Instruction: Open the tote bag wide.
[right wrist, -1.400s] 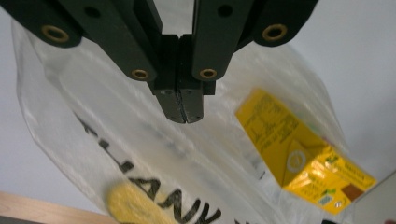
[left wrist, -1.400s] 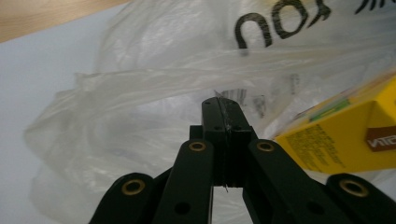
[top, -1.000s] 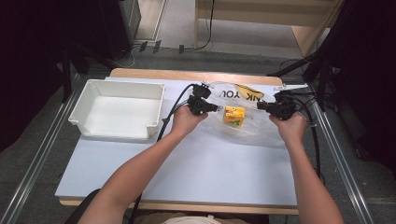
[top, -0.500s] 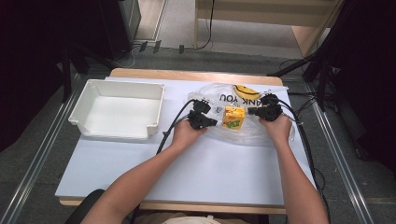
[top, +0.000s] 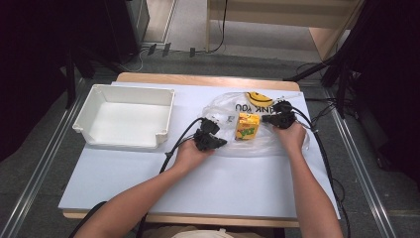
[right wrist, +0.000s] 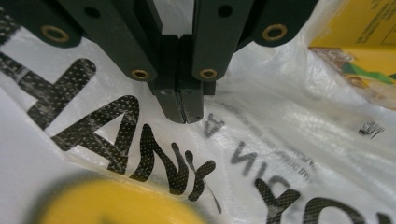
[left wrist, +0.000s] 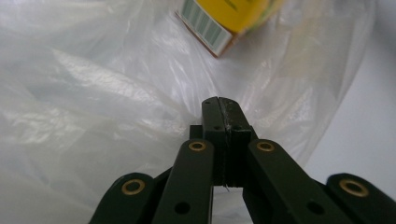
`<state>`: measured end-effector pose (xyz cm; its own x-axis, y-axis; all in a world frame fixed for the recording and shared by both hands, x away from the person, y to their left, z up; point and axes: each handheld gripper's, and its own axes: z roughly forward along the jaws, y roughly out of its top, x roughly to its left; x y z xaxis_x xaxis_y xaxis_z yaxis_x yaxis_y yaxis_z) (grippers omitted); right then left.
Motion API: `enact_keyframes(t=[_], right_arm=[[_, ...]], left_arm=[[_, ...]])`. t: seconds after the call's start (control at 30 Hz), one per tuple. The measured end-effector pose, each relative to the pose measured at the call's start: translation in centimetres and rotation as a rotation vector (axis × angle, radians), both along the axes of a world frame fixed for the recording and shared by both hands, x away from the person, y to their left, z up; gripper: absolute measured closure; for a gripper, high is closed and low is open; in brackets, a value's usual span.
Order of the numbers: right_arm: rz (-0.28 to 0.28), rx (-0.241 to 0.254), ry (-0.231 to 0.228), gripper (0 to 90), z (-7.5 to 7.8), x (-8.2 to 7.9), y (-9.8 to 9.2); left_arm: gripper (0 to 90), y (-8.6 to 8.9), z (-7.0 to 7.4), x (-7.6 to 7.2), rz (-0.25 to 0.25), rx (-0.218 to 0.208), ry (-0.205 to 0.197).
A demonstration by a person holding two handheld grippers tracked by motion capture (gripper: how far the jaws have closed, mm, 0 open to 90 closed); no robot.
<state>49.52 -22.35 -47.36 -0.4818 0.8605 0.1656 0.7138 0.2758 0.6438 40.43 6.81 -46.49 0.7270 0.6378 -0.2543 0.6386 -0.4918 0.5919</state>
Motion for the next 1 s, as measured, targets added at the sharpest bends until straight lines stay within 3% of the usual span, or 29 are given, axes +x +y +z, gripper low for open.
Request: enact_keyframes(t=[0.3, 0.47, 0.5, 0.6, 0.67, 0.87, 1.0], right_arm=[[-0.049, -0.008, -0.034, 90.0, -0.2, 0.5, 0.2], [-0.108, -0.065, -0.047, 90.0, -0.1, 1.0, -0.3], [-0.14, -0.069, -0.044, 90.0, 0.0, 1.3, -0.5], [-0.151, -0.064, -0.032, 90.0, 0.0, 1.3, -0.5], [-0.16, -0.033, 0.009, 90.0, 0.2, 1.3, -0.6], [-0.098, -0.001, -0.03, 90.0, 1.5, -0.2, -0.2], [-0.055, 0.02, -0.053, 90.0, 2.9, -1.5, -0.2]], left_arm=[[90.0, 1.1, 0.0, -2.3, -0.028, -0.012, 0.015], [90.0, 1.6, 0.0, -2.8, -0.031, -0.02, 0.027], [90.0, 1.8, 0.1, -2.9, -0.042, -0.014, 0.03], [90.0, 2.0, 0.5, -2.8, -0.047, -0.016, 0.024], [90.0, 2.0, 1.3, -2.5, -0.048, -0.036, 0.024], [90.0, 1.7, 3.3, -2.5, -0.071, -0.044, -0.016], [90.0, 1.7, 4.4, -2.3, -0.076, -0.053, -0.02]])
